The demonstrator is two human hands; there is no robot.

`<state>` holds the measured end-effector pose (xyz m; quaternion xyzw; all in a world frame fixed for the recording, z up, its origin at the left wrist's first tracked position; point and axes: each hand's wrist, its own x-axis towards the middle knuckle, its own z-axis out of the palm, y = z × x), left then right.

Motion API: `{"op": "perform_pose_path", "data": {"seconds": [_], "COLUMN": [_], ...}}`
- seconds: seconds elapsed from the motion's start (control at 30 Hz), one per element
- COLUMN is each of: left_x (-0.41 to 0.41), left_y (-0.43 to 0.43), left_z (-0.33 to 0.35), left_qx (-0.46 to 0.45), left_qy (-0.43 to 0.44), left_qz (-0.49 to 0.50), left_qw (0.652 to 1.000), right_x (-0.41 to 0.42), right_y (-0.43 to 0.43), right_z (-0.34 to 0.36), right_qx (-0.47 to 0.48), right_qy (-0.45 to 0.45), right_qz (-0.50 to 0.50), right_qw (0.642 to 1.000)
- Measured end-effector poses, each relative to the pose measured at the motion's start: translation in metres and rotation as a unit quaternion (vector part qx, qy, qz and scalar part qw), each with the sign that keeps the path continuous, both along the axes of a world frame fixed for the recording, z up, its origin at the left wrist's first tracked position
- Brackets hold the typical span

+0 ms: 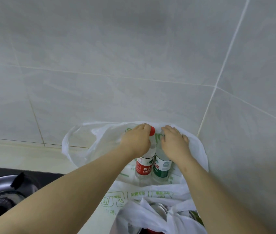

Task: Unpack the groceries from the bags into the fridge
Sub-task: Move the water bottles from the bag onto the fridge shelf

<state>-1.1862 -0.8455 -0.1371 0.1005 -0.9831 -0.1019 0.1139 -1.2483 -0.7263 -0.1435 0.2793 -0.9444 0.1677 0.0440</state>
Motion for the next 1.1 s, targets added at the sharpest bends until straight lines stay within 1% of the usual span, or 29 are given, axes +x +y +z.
{"op": "perform_pose_path", "data": {"seconds": [0.07,0.13,0.2,0.3,0.43,0.53,0.6,0.7,0.77,0.87,0.9,1.0,1.1], "left_x": [-0.002,-0.004,-0.004,-0.006,-0.004,0.001,0.006,0.015,0.021,0.027,0.028,0.030,0.031], "left_y": [0.002,0.000,-0.002,-0.002,0.002,0.002,-0.002,-0.009,-0.011,-0.008,-0.007,-0.004,-0.004], "left_z": [-0.003,-0.008,-0.012,-0.011,-0.015,-0.021,-0.024,-0.034,-0.040,-0.043,-0.043,-0.042,-0.043], "left_qx": [0.001,-0.006,0.028,0.085,0.153,0.220,0.270,0.343,0.372,0.440,0.446,0.428,0.461], "left_qy": [0.001,-0.008,-0.006,0.028,0.024,0.060,0.084,0.094,0.093,0.081,0.084,0.105,0.146], "left_qz": [0.013,0.001,-0.018,-0.025,-0.020,-0.007,0.012,0.022,0.028,0.046,0.050,0.061,0.094], "left_qw": [1.000,1.000,0.999,0.996,0.988,0.974,0.959,0.934,0.923,0.893,0.890,0.896,0.870], "right_x": [0.001,0.000,-0.001,0.000,0.004,0.004,0.003,0.007,0.009,0.010,0.010,0.012,0.013], "right_y": [0.005,0.009,0.012,0.015,0.018,0.021,0.024,0.029,0.029,0.027,0.027,0.024,0.018], "right_z": [0.000,-0.001,-0.003,-0.003,-0.001,-0.002,-0.005,-0.010,-0.012,-0.010,-0.009,-0.008,-0.007], "right_qx": [-0.022,-0.054,-0.088,-0.125,-0.157,-0.158,-0.168,-0.193,-0.189,-0.157,-0.140,-0.088,-0.062], "right_qy": [0.008,0.006,0.000,-0.007,-0.024,-0.034,-0.059,-0.103,-0.118,-0.115,-0.112,-0.088,-0.062], "right_qz": [0.013,0.020,0.022,0.018,0.010,0.010,0.007,0.003,0.004,-0.008,-0.013,-0.011,-0.011], "right_qw": [1.000,0.998,0.996,0.992,0.987,0.987,0.984,0.976,0.975,0.981,0.984,0.992,0.996]}}
